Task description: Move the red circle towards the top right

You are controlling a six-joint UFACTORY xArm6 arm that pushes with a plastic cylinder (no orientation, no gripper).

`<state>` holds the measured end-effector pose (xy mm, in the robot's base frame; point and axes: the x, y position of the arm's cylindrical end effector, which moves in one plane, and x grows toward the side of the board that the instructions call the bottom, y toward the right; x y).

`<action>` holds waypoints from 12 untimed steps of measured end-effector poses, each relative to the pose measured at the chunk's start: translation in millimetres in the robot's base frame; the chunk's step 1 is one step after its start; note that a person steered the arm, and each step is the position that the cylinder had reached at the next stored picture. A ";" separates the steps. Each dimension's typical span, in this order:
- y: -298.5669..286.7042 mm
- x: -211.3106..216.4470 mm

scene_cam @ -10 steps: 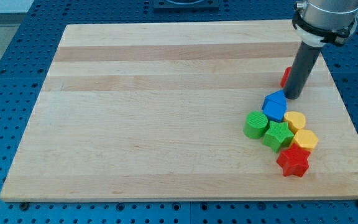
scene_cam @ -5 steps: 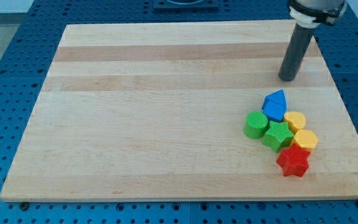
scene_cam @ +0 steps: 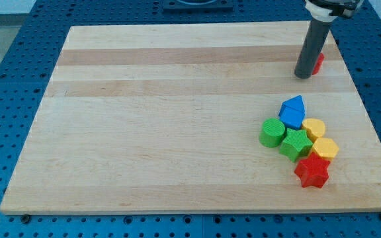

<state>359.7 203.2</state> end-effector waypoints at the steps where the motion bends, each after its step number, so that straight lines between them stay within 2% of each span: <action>1: -0.7 0.0; 6: 34.2 0.5; 12: 50.0 -46.0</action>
<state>313.7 253.3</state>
